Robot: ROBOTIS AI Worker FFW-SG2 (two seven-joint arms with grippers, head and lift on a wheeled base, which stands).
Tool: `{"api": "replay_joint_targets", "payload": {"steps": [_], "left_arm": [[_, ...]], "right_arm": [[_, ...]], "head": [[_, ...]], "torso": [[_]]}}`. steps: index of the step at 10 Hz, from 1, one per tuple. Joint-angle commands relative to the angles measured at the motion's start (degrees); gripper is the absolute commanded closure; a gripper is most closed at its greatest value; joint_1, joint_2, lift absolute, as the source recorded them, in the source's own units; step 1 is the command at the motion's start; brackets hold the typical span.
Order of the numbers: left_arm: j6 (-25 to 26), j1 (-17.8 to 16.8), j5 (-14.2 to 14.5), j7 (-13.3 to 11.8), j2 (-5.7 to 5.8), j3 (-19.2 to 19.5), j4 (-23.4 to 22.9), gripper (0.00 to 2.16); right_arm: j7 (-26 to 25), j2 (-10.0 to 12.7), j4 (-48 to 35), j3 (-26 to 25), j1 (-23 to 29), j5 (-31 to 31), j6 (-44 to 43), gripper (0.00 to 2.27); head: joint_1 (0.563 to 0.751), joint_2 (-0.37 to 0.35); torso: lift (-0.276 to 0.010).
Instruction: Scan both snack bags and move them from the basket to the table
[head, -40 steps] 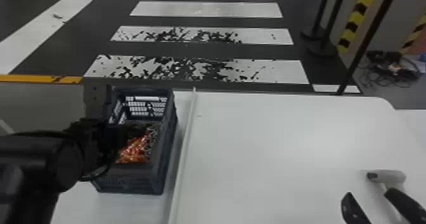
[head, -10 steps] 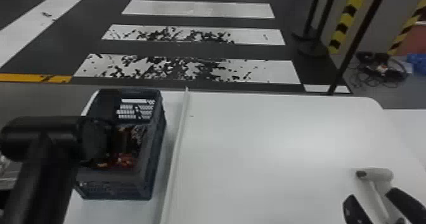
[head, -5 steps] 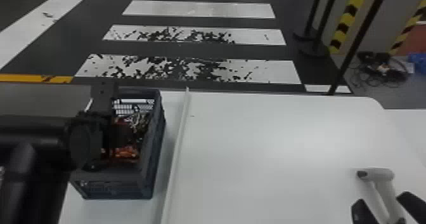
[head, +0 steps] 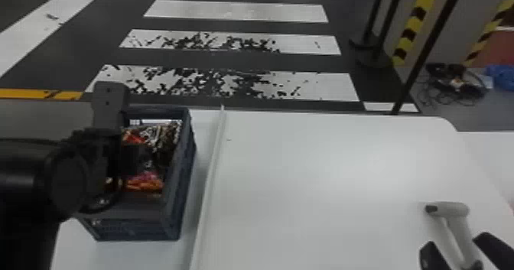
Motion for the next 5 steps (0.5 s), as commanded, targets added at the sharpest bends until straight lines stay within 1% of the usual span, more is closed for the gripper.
{"api": "replay_joint_targets", "payload": {"steps": [1, 2, 3, 4, 5], "left_arm": [[1.7, 0.9, 0.1, 0.1, 0.09, 0.8, -2.6, 1.89], [1.9, 1.6, 0.1, 0.1, 0.18, 1.3, -4.0, 1.89], [2.1, 2.2, 0.3, 0.1, 0.53, 1.8, -5.3, 1.89], [2.4, 2.3, 0.5, 0.7, 1.15, 1.9, -6.2, 1.89], [2.4, 2.6, 0.8, 0.7, 1.32, 2.4, -7.2, 1.89]], "right_arm": [[0.0, -0.1, 0.0, 0.1, 0.1, 0.0, 0.0, 0.08], [0.1, -0.1, 0.0, 0.1, 0.2, 0.0, 0.0, 0.08], [0.1, -0.1, 0.0, 0.1, 0.2, 0.0, 0.0, 0.08], [0.1, -0.1, 0.0, 0.2, 0.2, 0.1, 0.0, 0.08], [0.1, -0.1, 0.0, 0.2, 0.1, 0.1, 0.0, 0.08]], "head": [[0.695, -0.010], [0.695, -0.006], [0.695, -0.001], [0.695, 0.005], [0.695, 0.014]], "torso": [[-0.098], [-0.098], [-0.098], [-0.098], [-0.098]]}}
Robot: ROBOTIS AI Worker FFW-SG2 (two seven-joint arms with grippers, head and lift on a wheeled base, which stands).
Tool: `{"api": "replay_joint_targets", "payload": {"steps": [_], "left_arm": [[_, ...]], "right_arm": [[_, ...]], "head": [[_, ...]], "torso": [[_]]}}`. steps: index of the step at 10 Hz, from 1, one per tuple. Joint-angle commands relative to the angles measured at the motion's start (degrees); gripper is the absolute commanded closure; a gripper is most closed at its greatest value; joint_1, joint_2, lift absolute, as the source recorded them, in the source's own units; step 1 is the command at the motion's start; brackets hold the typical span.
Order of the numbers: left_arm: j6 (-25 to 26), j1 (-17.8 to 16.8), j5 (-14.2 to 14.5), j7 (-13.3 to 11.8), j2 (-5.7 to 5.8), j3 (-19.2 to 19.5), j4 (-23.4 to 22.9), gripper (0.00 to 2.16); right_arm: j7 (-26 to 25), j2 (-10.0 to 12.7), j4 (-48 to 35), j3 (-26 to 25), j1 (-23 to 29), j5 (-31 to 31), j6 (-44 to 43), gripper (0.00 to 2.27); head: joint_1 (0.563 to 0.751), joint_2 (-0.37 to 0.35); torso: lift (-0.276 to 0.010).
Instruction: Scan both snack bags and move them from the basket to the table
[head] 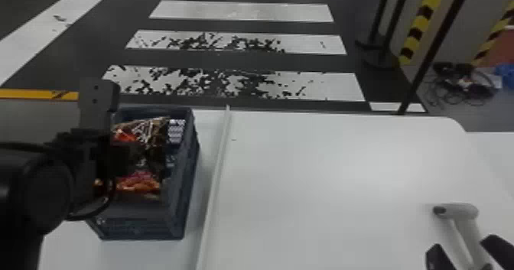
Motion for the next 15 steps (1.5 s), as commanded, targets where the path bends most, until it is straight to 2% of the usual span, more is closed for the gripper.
{"api": "replay_joint_targets", "payload": {"steps": [1, 5, 7, 11, 14, 15], "left_arm": [[0.1, 0.3, 0.4, 0.0, 0.30, 0.3, -1.1, 1.89], [-0.5, 0.1, 1.7, 0.8, 0.12, -0.2, -0.9, 1.89], [-0.3, -0.5, 2.4, 1.1, -0.32, -0.2, -1.1, 1.89], [-0.1, -1.2, 4.6, 1.0, -0.06, -0.1, -4.9, 1.89], [-0.1, -1.6, 7.8, 0.2, -0.67, -0.6, -5.7, 1.89], [-0.1, -2.4, 7.6, 0.1, -1.02, -2.3, -5.7, 1.89]], "right_arm": [[0.0, -0.1, 0.0, 0.0, 0.0, 0.1, 0.0, 0.08], [0.1, -0.1, 0.1, -0.6, 0.1, 0.0, 0.0, 0.08], [0.1, -0.1, 0.2, -0.6, 0.1, 0.0, 0.0, 0.08], [0.1, 0.1, 0.4, -0.2, -0.2, 0.3, 0.0, 0.08], [0.1, 0.3, 0.6, -0.1, -0.6, 0.8, 0.0, 0.08], [0.1, 0.4, 0.6, -0.2, -0.6, 0.8, 0.0, 0.08]], "head": [[0.695, 0.017], [0.695, 0.008], [0.695, 0.003], [0.695, -0.014], [0.695, -0.043], [0.695, -0.050]], "torso": [[-0.098], [-0.098], [-0.098], [-0.098], [-0.098], [-0.098]]}}
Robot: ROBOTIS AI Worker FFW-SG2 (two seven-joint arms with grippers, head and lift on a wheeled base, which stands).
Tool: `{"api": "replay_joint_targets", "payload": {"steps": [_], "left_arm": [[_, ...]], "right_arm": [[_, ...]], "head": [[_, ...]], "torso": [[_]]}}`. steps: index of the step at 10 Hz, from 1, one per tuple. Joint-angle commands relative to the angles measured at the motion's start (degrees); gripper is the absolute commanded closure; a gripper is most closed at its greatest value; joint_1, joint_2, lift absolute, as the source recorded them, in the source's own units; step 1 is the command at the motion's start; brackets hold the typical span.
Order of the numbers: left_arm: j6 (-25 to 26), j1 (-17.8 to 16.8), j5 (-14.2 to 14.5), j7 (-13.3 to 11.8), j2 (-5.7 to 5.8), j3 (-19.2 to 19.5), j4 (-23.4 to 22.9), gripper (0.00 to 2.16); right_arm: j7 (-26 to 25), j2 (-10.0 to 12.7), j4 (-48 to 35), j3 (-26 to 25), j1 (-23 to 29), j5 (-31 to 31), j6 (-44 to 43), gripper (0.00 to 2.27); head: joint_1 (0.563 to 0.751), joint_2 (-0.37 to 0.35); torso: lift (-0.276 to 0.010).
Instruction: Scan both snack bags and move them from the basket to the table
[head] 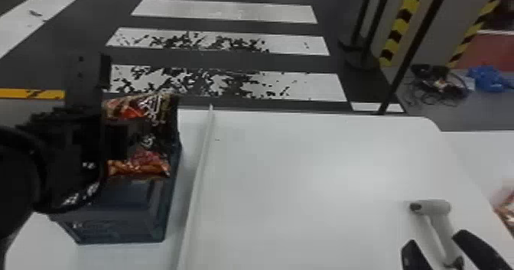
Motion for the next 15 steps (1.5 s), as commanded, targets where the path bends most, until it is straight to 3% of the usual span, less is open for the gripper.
{"api": "replay_joint_targets", "payload": {"steps": [1, 4, 5, 6, 10, 12, 15], "left_arm": [[0.1, -1.2, -0.5, -0.3, -0.25, -2.8, 0.3, 1.89], [0.1, -3.1, -1.3, -0.9, -0.43, -7.0, 2.6, 1.89], [0.0, -4.2, -1.4, -1.1, -1.04, -9.3, 4.2, 1.89], [0.0, -5.6, -3.3, -1.4, -1.39, -12.5, 5.7, 1.89], [-0.2, -9.0, -6.3, -2.7, -5.79, -20.5, 11.8, 1.89], [-0.6, -8.8, -7.9, -3.3, -8.34, -24.8, 14.5, 1.89], [-6.0, -6.2, -10.2, -5.0, -9.39, -30.2, 17.9, 1.89]], "right_arm": [[0.0, 0.1, -0.1, 0.0, 0.1, 0.0, 0.0, 0.08], [0.0, 0.6, -0.2, -0.1, 0.1, 0.0, 0.0, 0.08], [0.1, 0.8, -0.3, 0.0, 0.1, 0.0, -0.5, 0.08], [0.3, 0.9, -0.3, 0.0, 0.1, 0.0, -0.5, 0.08], [0.5, 1.3, -0.6, -0.1, 0.2, 0.0, -1.6, 0.08], [0.6, 1.6, -1.0, 0.1, 0.1, 0.0, -1.9, 0.08], [0.6, 1.7, -1.7, 0.4, 0.0, 0.0, -2.5, 0.08]], "head": [[0.695, -0.069], [0.695, -0.124], [0.695, -0.131], [0.695, -0.153], [0.695, -0.251], [0.695, -0.294], [0.695, -0.350]], "torso": [[-0.098], [-0.098], [-0.098], [-0.098], [-0.098], [-0.098], [-0.098]]}}
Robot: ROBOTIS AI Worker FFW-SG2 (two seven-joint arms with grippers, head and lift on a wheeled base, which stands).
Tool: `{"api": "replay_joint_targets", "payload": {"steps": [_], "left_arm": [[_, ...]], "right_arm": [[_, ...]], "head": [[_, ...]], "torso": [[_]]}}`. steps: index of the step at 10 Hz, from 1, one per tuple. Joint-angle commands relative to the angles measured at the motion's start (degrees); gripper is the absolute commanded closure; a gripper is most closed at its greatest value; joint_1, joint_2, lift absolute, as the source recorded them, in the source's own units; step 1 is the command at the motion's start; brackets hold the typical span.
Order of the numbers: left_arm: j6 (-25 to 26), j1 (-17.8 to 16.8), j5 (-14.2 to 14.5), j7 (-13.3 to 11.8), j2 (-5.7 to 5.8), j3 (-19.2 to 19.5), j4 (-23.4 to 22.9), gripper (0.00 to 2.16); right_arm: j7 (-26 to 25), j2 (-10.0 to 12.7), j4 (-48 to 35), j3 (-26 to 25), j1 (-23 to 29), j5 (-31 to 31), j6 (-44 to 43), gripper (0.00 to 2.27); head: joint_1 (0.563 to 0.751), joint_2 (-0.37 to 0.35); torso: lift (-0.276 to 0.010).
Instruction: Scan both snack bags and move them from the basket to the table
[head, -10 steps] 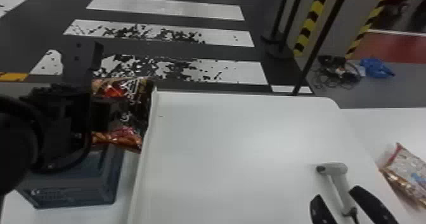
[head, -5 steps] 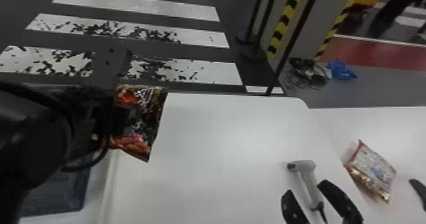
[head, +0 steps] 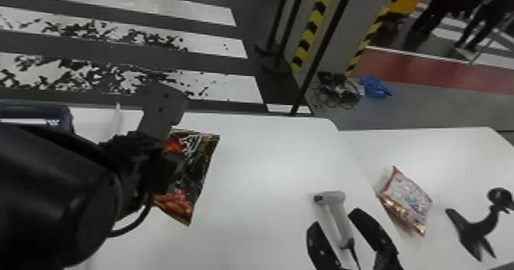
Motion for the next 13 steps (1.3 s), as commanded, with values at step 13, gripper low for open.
{"api": "replay_joint_targets", "payload": {"steps": [13], "left_arm": [[-18.3, 4.3, -2.7, -8.4, -1.13, -8.0, 17.2, 1.89]], "right_arm": [[1.5, 0.0, -0.9, -0.9, -1.0, -0.8, 0.5, 0.08]], "head": [[0.695, -0.350]], "torso": [[-0.098]]}}
